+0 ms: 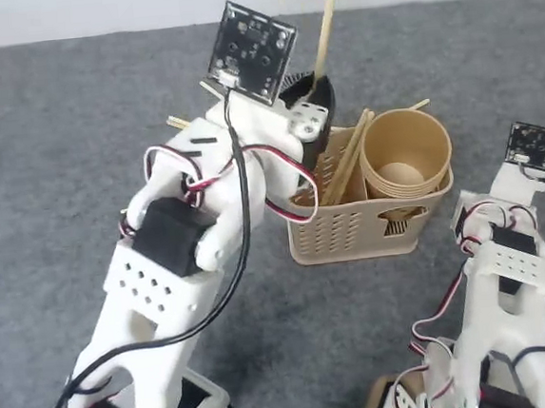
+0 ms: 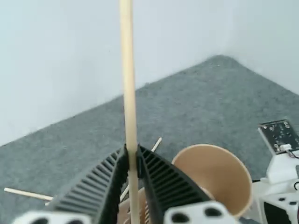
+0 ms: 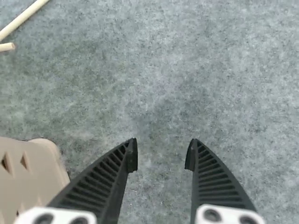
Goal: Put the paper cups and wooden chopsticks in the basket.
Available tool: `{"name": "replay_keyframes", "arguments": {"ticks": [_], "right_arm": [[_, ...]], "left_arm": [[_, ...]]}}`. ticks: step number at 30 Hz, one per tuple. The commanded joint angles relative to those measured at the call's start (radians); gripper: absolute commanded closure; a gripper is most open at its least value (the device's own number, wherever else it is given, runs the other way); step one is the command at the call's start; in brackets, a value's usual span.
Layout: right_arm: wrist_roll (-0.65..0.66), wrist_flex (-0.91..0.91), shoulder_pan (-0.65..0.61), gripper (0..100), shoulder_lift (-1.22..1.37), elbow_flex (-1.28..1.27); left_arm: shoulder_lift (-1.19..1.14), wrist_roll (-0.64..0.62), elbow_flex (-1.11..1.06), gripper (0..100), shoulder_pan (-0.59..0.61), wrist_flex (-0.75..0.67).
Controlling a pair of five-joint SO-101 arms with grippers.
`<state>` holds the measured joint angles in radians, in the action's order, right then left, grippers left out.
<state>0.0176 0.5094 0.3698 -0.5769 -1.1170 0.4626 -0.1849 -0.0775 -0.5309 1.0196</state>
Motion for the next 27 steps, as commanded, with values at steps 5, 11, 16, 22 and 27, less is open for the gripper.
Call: {"name": "replay_keyframes", "arguments": {"ticks": [5,11,16,22,27], "right_arm": [[0.012,-0.021,-0.008,82.2,-0.01,0.005],[0.012,-0.021,-0.01,82.2,-0.01,0.005],[0.012,-0.021,-0.01,82.2,-0.01,0.005],[0.012,-0.021,-0.007,82.2,-0.01,0.005],[0.012,-0.021,-0.01,82.2,-0.01,0.005]], "left_arm": [[0.028,0.044,-0.303,96,-0.006,-0.143],[0.034,0.101,-0.325,77,-0.002,-0.127],[0.112,0.104,-0.277,77,0.02,-0.061],[0.299,0.318,-0.274,77,0.348,0.152],[0.35,0.531,-0.269,77,0.756,0.235]]}}
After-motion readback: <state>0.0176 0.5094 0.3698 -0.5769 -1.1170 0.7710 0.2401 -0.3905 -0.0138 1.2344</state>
